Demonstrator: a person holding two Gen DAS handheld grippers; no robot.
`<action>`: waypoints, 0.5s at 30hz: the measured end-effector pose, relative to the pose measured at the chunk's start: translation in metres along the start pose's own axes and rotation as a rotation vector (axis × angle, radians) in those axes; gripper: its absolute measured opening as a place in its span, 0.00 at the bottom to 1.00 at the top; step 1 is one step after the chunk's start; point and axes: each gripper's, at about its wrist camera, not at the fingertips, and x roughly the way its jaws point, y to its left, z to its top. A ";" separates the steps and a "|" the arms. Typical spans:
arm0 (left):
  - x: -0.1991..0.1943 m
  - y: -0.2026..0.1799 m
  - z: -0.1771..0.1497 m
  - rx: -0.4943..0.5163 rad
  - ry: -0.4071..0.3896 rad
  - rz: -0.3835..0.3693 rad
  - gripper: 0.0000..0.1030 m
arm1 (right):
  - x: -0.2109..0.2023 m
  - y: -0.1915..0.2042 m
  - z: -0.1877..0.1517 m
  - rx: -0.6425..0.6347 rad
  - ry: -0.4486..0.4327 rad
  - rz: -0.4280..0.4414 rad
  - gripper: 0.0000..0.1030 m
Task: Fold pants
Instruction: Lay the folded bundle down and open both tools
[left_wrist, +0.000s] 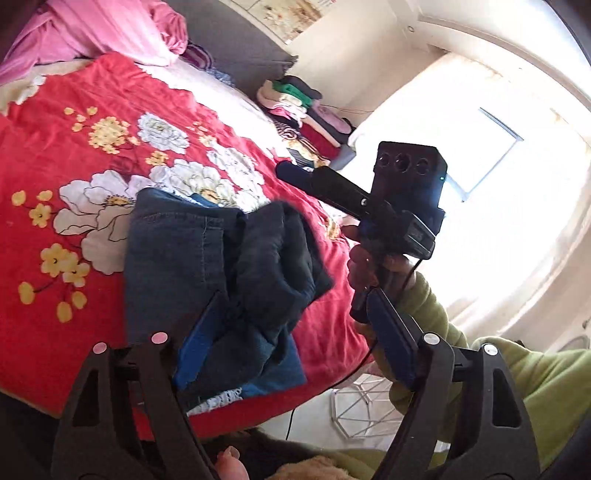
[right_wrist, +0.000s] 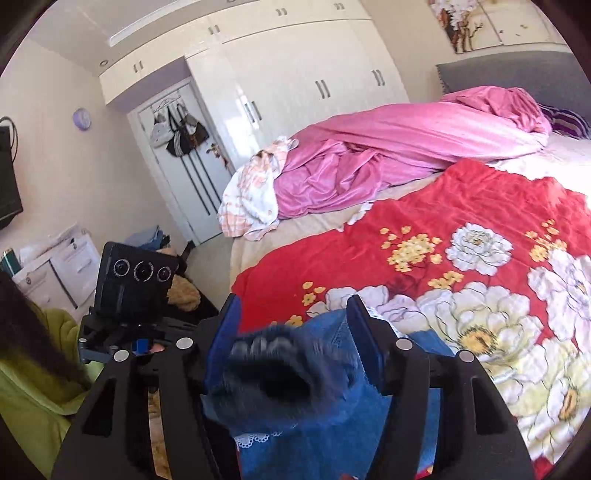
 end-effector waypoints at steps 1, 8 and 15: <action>-0.005 -0.002 -0.001 0.015 -0.012 0.020 0.69 | -0.008 -0.002 -0.005 0.018 -0.013 -0.019 0.61; 0.004 0.005 0.009 0.117 -0.040 0.504 0.69 | -0.006 0.025 -0.040 -0.013 0.072 -0.209 0.66; 0.059 0.019 -0.018 0.252 0.148 0.655 0.70 | 0.030 0.050 -0.084 -0.130 0.267 -0.485 0.67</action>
